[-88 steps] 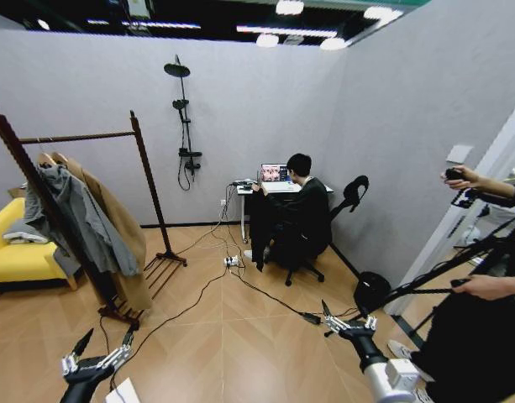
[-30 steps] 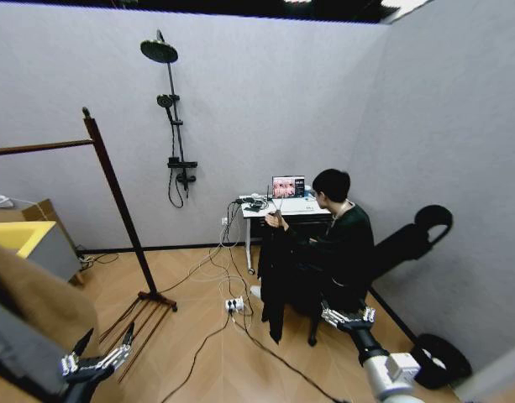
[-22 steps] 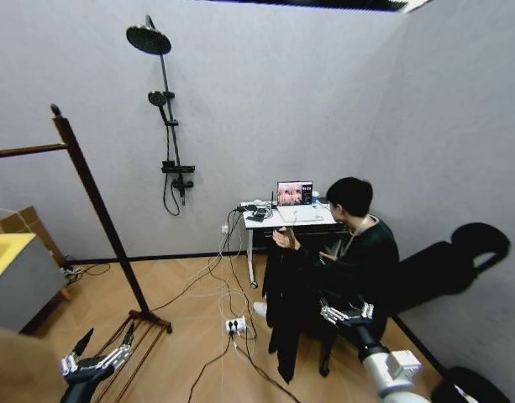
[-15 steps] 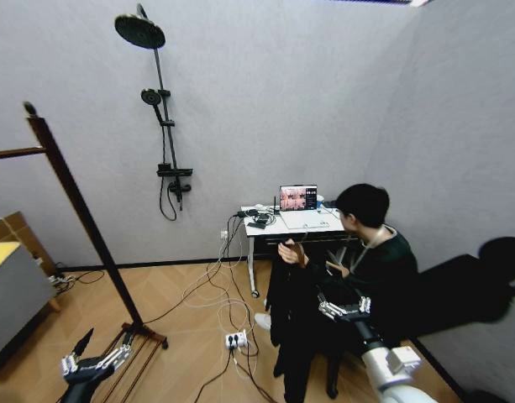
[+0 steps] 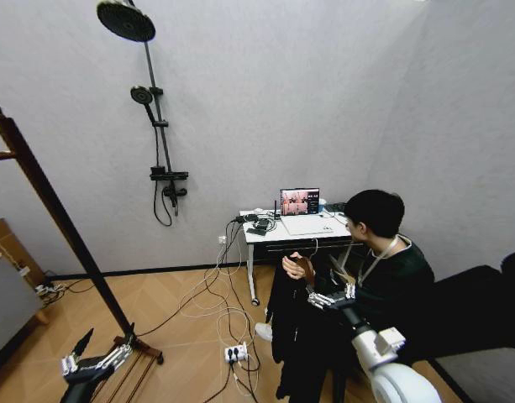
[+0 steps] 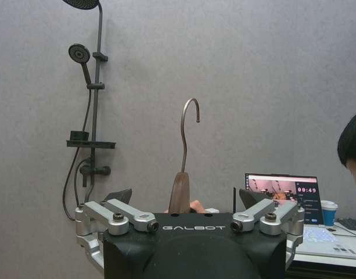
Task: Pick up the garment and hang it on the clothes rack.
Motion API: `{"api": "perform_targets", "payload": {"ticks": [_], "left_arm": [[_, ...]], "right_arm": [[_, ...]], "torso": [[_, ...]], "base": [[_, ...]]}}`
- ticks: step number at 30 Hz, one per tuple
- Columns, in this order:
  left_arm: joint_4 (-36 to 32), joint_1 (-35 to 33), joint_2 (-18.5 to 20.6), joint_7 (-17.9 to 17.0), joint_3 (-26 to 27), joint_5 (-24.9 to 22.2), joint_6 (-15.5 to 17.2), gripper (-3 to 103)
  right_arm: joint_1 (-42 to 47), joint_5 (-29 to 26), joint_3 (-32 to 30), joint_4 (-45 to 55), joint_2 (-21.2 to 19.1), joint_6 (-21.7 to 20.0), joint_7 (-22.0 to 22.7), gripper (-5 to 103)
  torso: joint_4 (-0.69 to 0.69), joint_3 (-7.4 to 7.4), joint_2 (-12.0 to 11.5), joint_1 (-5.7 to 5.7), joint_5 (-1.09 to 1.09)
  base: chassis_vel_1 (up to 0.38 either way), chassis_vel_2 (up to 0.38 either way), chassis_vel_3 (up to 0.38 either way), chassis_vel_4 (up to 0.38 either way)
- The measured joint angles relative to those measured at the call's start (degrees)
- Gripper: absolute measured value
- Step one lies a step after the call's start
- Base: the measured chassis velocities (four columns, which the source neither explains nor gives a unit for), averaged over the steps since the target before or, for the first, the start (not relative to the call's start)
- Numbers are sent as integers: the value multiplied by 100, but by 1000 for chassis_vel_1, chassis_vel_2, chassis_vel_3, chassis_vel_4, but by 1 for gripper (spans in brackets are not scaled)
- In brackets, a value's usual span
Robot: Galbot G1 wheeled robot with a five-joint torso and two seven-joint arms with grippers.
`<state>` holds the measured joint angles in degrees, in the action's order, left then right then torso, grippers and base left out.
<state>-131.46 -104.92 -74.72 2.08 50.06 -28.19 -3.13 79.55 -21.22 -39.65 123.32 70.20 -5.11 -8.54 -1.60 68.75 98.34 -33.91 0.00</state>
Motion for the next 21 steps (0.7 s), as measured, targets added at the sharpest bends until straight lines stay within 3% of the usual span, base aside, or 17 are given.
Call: {"api": "perform_targets", "payload": {"ticks": [6,11,15,16,18,19,21], "left_arm": [[0,2,0,0,0,0,0,100],[0,2,0,0,0,0,0,100],[0,2,0,0,0,0,0,100],[0,2,0,0,0,0,0,100],[0,2,0,0,0,0,0,100],[0,2,0,0,0,0,0,100],[0,2,0,0,0,0,0,100]], "right_arm": [[-343,-125,58,-295,-187,-61,18,101],[-756,-220,203,-654,-445,-82,55,76],[-882,-226,294,-781,-470,-81,54,71],[-942,-226,342,-831,-466,-77,54,59],[-981,-227,373,-860,-460,-74,56,59],[-1031,-228,410,-901,-451,-70,58,48],[-1082,-229,455,-943,-438,-59,59,43]], "torso": [[-2,3,-4,-11,1],[-2,2,-4,-11,0],[-2,2,-4,-9,0],[-2,2,-4,-9,0],[-2,2,-4,-9,0],[-2,2,-4,-9,0],[-2,3,-4,-10,0]], "base": [[0,0,0,0],[0,0,0,0],[0,0,0,0],[0,0,0,0],[0,0,0,0],[0,0,0,0],[0,0,0,0]]}}
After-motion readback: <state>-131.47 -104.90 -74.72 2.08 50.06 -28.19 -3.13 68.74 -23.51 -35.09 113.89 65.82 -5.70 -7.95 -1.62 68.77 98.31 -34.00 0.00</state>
